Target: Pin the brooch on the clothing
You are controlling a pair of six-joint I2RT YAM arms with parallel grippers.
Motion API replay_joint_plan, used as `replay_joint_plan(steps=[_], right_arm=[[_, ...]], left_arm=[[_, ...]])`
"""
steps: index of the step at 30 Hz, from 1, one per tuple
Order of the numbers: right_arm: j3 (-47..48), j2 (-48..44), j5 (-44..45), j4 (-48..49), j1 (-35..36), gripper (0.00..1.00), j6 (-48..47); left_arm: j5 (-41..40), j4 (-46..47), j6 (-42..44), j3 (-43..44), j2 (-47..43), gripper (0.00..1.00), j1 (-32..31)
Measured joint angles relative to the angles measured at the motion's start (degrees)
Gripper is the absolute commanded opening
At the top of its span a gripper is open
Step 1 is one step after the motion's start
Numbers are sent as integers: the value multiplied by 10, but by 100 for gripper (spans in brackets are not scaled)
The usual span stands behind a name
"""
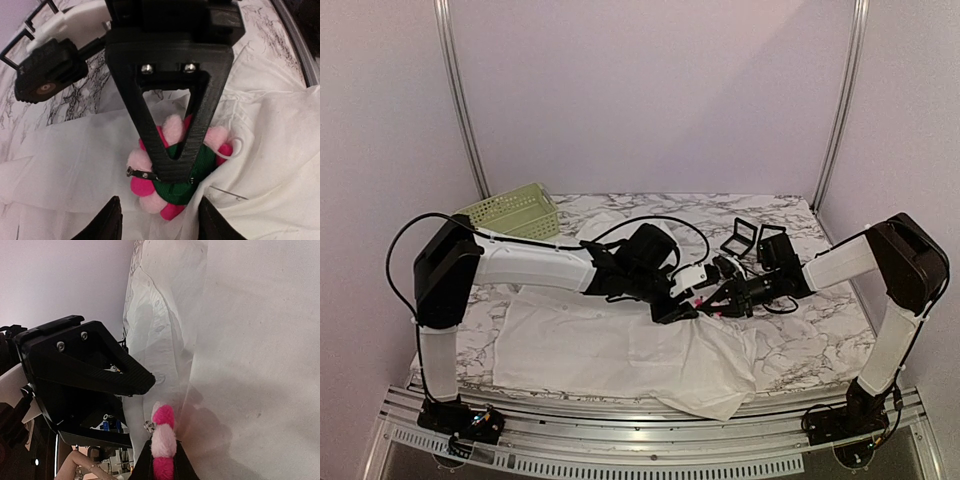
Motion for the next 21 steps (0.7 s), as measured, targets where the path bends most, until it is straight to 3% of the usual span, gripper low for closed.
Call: replay_joint_plan(steps=[15,21], right_arm=[[-19,0,-25,50,19,0,24],[-25,0,-34,65,19,0,26]], left_arm=[[109,-96,-1,1,-17,74,38],[158,-94,-72,-3,-22,64,52]])
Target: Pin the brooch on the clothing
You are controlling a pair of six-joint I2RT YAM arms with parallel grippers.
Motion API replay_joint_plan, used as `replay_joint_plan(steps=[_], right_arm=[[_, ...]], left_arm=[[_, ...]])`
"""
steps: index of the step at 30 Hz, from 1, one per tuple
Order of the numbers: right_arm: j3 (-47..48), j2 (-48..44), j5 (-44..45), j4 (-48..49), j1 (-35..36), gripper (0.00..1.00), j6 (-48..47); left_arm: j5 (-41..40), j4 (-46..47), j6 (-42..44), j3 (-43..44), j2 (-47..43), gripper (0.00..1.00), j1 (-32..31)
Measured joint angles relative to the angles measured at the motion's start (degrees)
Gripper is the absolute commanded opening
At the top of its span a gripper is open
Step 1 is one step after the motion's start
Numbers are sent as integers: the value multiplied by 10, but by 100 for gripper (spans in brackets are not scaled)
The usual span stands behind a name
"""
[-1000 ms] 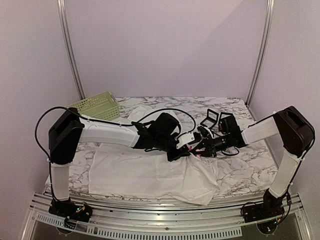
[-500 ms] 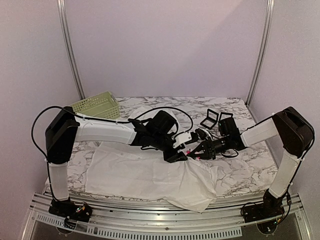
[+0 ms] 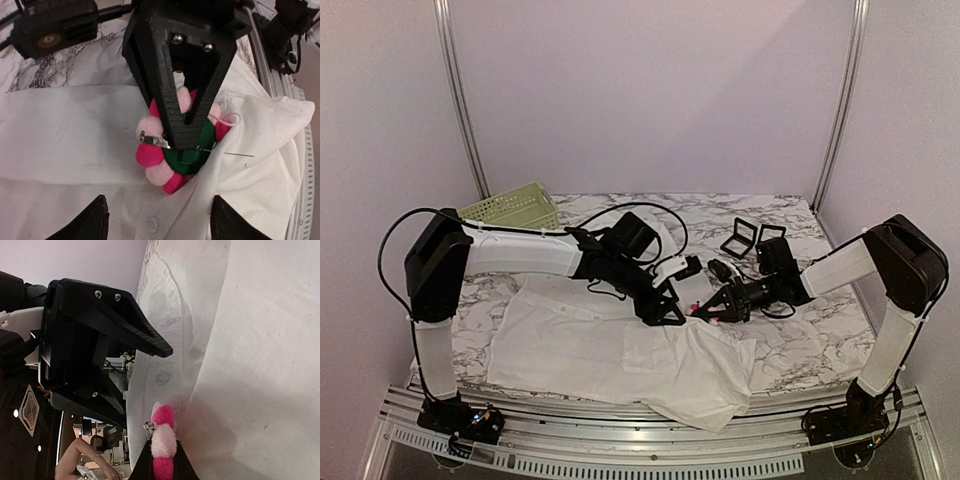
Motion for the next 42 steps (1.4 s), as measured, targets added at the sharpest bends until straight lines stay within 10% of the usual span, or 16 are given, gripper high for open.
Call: replay_joint_plan(steps=[10,28,42], right_arm=[[-4,0,-3,10,0,0,0],[-4,-1,-29,51,-1,0,2],[-4,-1,-47,74,-2,0,-3]], left_arm=[[117,67,-118,-24,3,73,9],[173,203,-246,-49,47,52,18],[210,297,-332,-82,47,0,21]])
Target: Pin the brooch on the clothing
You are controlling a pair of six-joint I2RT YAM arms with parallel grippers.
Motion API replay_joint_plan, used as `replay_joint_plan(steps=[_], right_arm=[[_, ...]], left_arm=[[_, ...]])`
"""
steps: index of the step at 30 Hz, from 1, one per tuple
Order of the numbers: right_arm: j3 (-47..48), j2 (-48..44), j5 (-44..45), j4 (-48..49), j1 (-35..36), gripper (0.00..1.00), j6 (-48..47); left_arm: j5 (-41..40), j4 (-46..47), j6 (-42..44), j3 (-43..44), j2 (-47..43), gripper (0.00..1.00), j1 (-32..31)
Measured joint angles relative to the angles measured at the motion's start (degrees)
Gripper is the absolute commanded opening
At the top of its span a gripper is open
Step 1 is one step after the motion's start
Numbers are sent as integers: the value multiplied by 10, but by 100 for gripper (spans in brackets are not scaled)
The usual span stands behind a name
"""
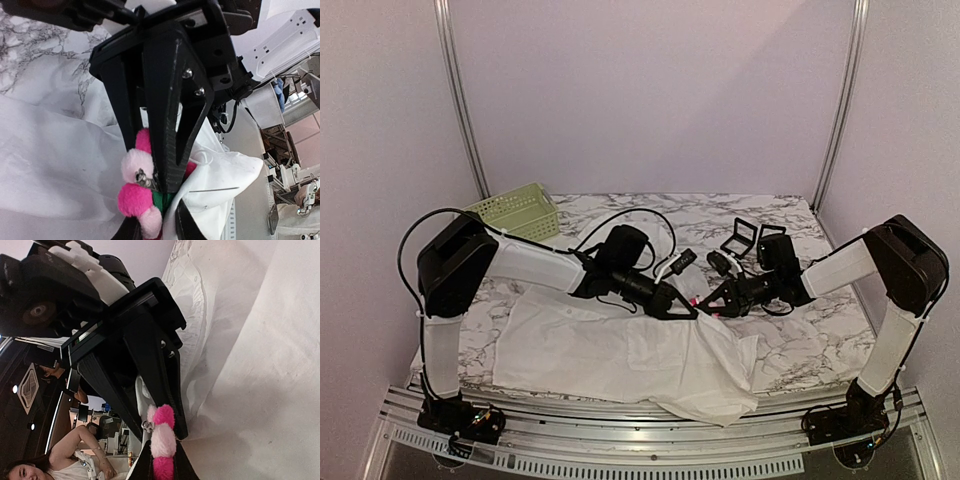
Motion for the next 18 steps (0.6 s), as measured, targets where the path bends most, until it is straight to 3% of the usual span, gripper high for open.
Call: replay_joint_plan(steps=[3,14,18], right_arm=[[0,0,-1,1,0,0,-1],[18,-27,9,-105,-27,36,-54],[28,-54,3,-143,-46,43,-77]], left_arm=[[2,5,-4,-2,0,0,1],[-7,34,10,-15,-1,0,1],[-13,35,23,-24,-1,0,1]])
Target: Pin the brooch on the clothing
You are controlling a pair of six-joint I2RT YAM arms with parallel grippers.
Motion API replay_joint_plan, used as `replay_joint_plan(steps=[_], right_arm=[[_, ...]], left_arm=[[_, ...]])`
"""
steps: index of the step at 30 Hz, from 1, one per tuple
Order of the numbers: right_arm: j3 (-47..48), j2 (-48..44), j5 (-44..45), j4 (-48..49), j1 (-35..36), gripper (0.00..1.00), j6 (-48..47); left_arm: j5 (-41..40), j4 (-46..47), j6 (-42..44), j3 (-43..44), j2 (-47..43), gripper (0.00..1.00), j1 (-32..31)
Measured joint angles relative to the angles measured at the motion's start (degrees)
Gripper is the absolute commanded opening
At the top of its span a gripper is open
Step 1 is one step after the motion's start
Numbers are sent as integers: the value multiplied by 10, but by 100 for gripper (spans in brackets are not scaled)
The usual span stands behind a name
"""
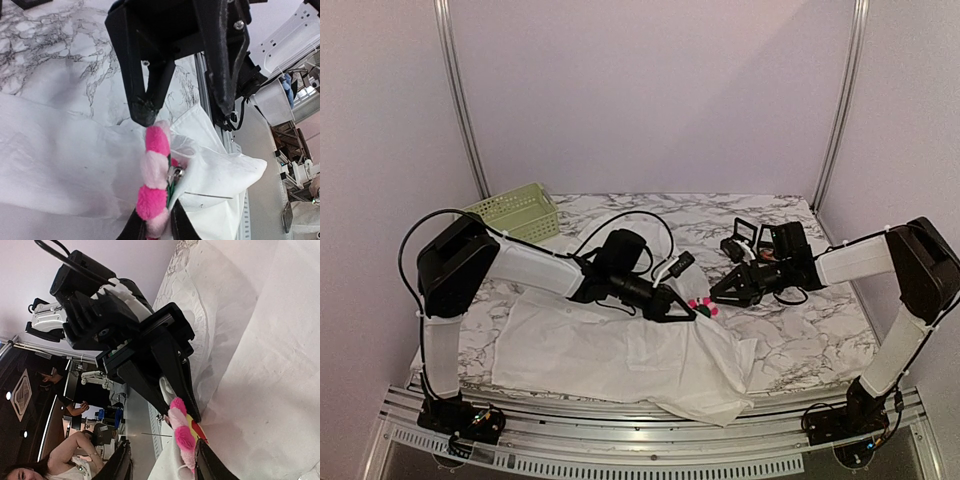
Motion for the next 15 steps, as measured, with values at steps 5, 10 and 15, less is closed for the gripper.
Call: replay_joint_plan(steps=[5,10,15], right_arm=[[11,-6,0,-61,-1,53,-52],[-56,-80,88,-26,10,63,-96],[-225,-244,228,176,68,92,-129]], left_arm=[[-5,0,10,-1,-2,0,0],[-32,-10,10,-1,-13,0,0],[-68,-30,13,-2,-36,0,-3]])
